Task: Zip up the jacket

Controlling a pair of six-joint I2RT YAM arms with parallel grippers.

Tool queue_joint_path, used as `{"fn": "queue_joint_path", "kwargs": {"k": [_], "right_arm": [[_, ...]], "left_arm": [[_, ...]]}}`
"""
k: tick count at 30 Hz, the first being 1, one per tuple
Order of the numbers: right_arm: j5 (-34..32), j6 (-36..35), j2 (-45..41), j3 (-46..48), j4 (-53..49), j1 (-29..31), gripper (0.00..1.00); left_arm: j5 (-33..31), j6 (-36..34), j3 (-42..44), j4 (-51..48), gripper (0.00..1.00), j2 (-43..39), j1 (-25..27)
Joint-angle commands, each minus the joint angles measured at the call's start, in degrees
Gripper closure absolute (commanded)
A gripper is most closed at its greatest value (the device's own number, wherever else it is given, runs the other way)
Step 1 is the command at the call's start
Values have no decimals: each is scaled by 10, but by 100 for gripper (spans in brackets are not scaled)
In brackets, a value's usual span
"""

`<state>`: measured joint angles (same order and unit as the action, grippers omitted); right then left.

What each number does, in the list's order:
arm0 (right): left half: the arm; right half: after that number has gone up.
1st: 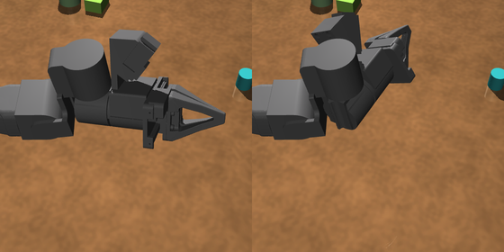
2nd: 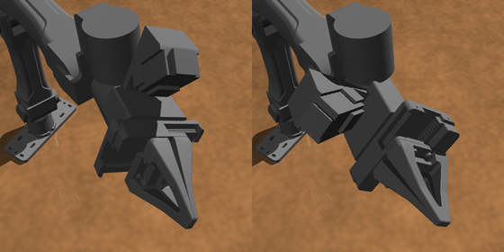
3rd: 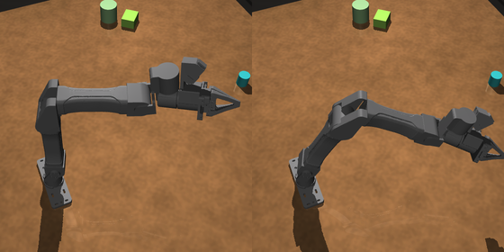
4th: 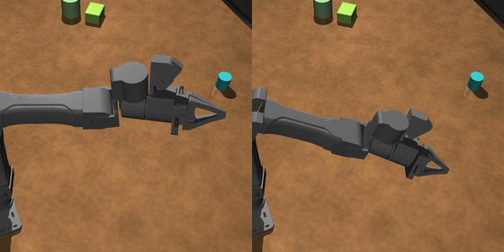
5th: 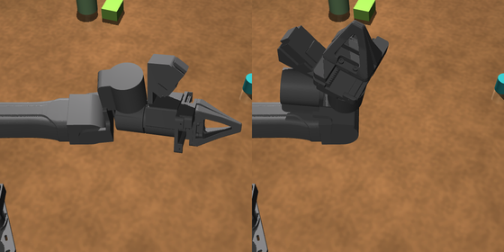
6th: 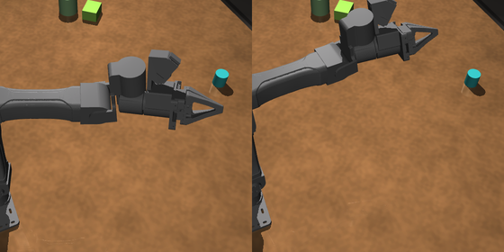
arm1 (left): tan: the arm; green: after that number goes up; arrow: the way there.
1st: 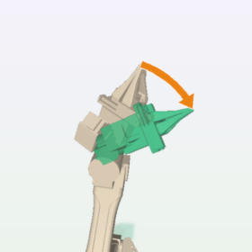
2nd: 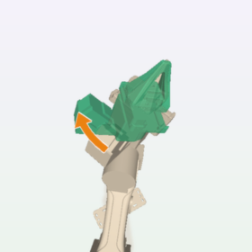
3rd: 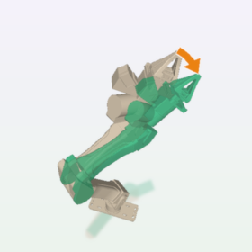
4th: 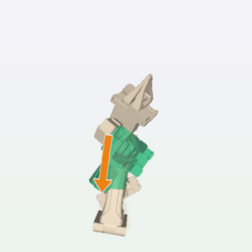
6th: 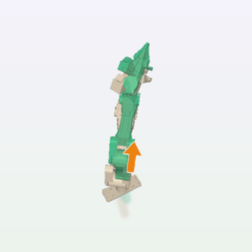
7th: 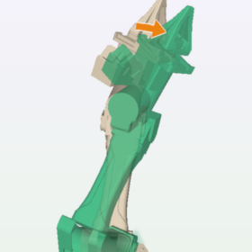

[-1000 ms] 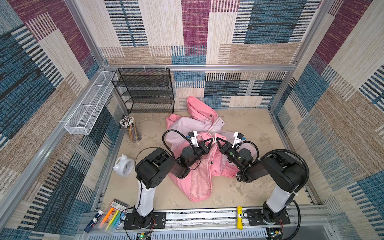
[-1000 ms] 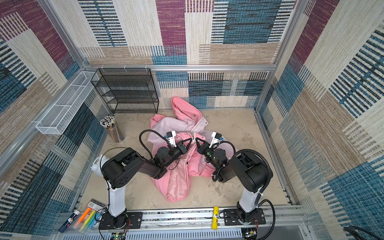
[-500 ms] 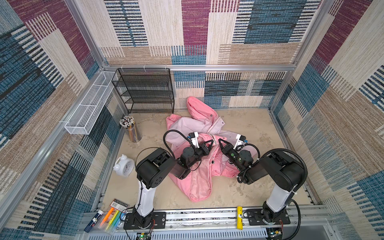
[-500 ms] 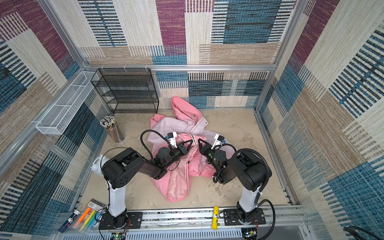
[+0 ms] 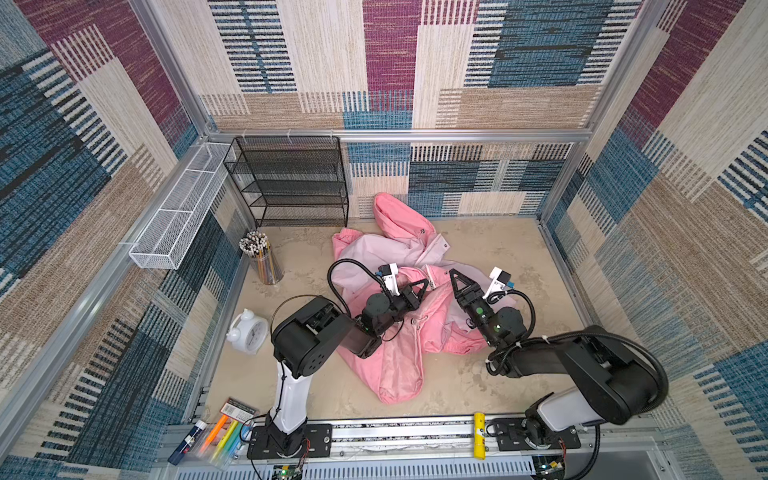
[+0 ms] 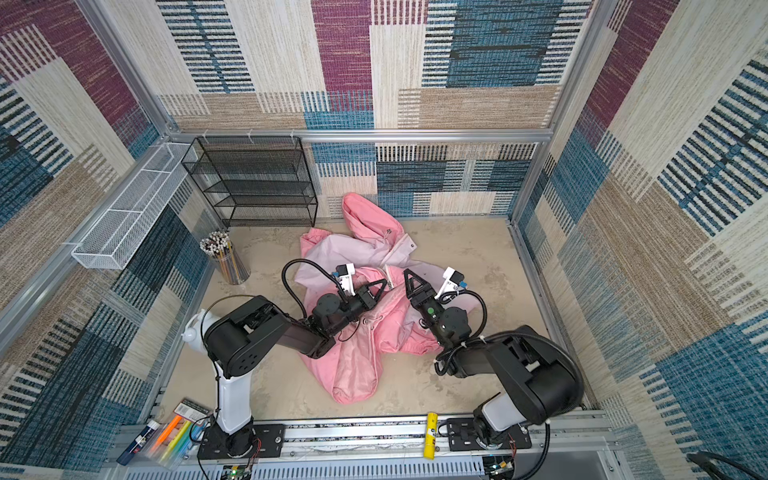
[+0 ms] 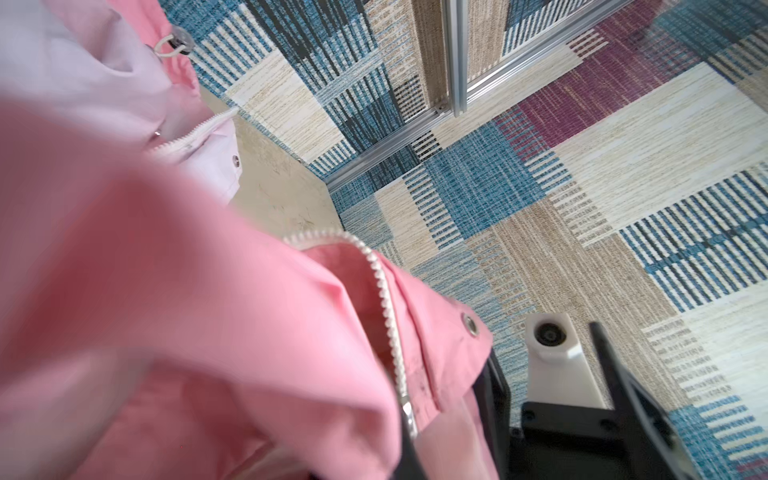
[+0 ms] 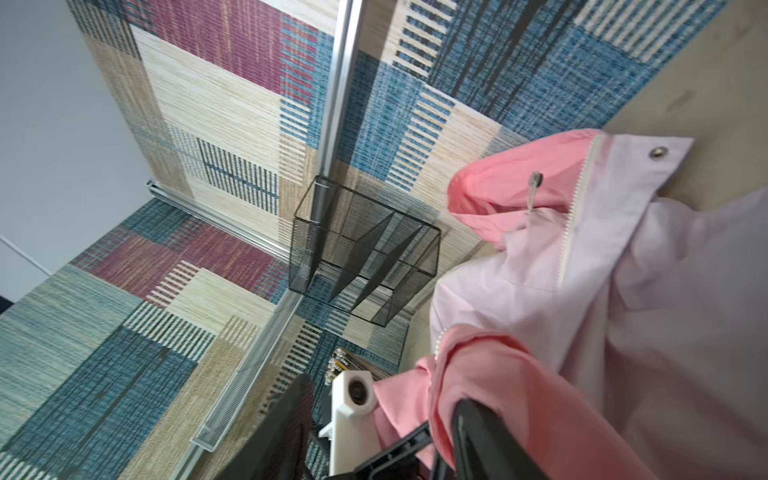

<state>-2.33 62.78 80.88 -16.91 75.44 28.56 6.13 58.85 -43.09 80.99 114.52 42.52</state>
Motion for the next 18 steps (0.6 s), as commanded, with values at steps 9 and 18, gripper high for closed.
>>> {"fn": "queue_joint_path", "kwargs": {"k": [9, 18], "right_arm": [[-57, 45, -117, 3, -199, -8, 27], [-28, 58, -152, -40, -336, -7, 24]], "left_arm": [[-16, 2, 4, -3, 100, -3, -2], [-12, 7, -2, -3, 100, -2, -1]]}}
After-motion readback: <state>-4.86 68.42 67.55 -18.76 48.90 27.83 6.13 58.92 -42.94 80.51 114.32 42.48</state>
